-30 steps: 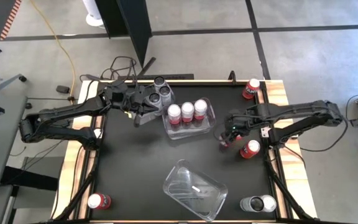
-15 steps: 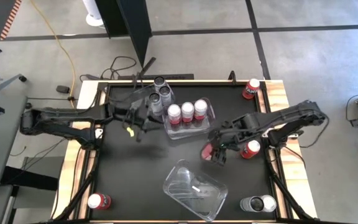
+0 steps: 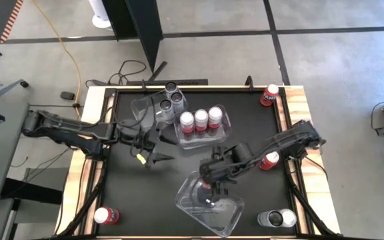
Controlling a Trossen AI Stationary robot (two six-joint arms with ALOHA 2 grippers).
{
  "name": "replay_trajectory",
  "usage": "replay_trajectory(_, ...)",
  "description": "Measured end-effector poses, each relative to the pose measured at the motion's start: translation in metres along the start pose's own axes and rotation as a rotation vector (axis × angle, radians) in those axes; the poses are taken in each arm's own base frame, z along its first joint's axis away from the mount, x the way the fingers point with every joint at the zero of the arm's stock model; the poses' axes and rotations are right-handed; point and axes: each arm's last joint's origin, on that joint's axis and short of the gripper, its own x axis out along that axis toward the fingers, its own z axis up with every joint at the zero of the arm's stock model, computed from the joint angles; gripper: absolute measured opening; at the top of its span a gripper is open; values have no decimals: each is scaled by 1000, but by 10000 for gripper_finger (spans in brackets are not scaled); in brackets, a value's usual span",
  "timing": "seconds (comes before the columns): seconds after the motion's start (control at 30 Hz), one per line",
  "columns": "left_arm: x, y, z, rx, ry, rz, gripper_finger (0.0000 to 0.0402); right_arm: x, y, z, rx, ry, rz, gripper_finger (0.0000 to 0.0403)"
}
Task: Sort soda cans
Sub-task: Put the middle right orange soda can in the bottom transparent bin
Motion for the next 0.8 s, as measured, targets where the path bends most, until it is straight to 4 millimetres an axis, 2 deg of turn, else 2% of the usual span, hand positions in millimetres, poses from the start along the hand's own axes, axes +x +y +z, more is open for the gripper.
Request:
replay_trajectory(0.2, 0, -10, 4, 0, -44, 20, 268, 15, 22, 22, -99, -20, 19, 307)
replay_trajectory(0.4, 1, -17, 4, -8, -42, 4, 261, 51, 36, 34, -186, 23, 4, 307)
replay_trajectory(0.57, 1, -23, 3, -32, -36, -21, 260, 82, 38, 37, -201, 94, -25, 307)
replay_trajectory(0.8, 2, -32, 2, -23, -28, -59, 260, 109, 32, 40, -210, 141, -59, 307)
